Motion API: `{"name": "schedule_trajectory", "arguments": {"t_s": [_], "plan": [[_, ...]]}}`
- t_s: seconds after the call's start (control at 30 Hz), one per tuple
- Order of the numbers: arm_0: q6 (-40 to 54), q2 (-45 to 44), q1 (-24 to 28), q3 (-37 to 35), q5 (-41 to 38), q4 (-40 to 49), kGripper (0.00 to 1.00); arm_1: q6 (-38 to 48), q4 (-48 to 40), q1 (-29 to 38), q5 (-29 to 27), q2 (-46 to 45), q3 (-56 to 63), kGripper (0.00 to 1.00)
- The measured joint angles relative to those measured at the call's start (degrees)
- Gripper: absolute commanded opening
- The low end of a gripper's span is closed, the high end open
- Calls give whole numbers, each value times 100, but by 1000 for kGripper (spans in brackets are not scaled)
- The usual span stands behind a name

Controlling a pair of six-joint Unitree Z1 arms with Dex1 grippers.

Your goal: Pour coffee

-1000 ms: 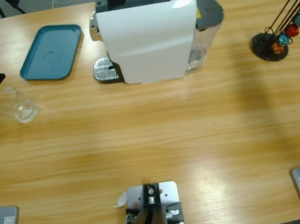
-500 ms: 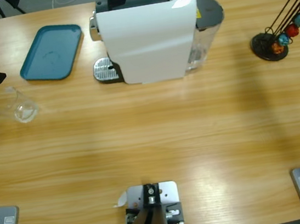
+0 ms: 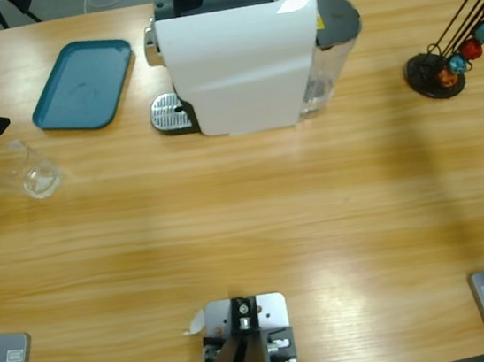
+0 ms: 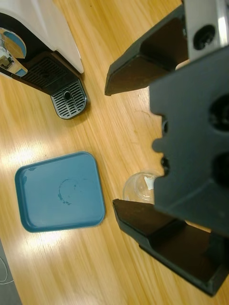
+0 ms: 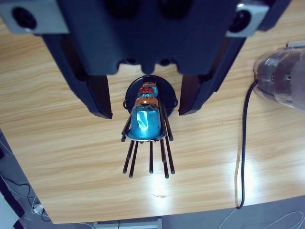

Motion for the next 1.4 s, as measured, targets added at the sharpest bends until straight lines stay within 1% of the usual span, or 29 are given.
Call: {"name": "schedule_trajectory", "arguments": {"t_s": [0.3, 0.33, 0.37, 0.57, 0.6, 0.63, 0.7, 0.73, 0.77, 0.87, 0.9, 0.97, 1.4], "plan": [[0, 0, 0, 0, 0, -1, 941, 0, -66, -17, 0, 24, 0, 587], [0, 0, 0, 0, 0, -1, 941, 0, -83, -19, 0, 24, 0, 549], [0, 0, 0, 0, 0, -1, 941, 0, -94, -22, 0, 24, 0, 473], [0, 0, 0, 0, 0, -1, 941, 0, -108, -27, 0, 24, 0, 453], [0, 0, 0, 0, 0, -1, 941, 0, -113, -28, 0, 24, 0, 378], [0, 0, 0, 0, 0, -1, 941, 0, -121, -29, 0, 28, 0, 342], [0, 0, 0, 0, 0, -1, 941, 0, -134, -31, 0, 36, 0, 334], [0, 0, 0, 0, 0, -1, 941, 0, -135, -31, 0, 36, 0, 295], [0, 0, 0, 0, 0, -1, 941, 0, -135, -33, 0, 36, 0, 187], [0, 0, 0, 1, 0, -1, 941, 0, -136, -42, -1, 36, 0, 145], [0, 0, 0, 1, 0, -1, 941, 0, -136, -45, -5, 38, 0, 63], [0, 0, 0, 1, 0, -1, 941, 0, -136, -47, -27, 51, 0, 0], [0, 0, 0, 24, 0, -1, 941, 0, -155, -64, -96, 70, 0, 0]]}}
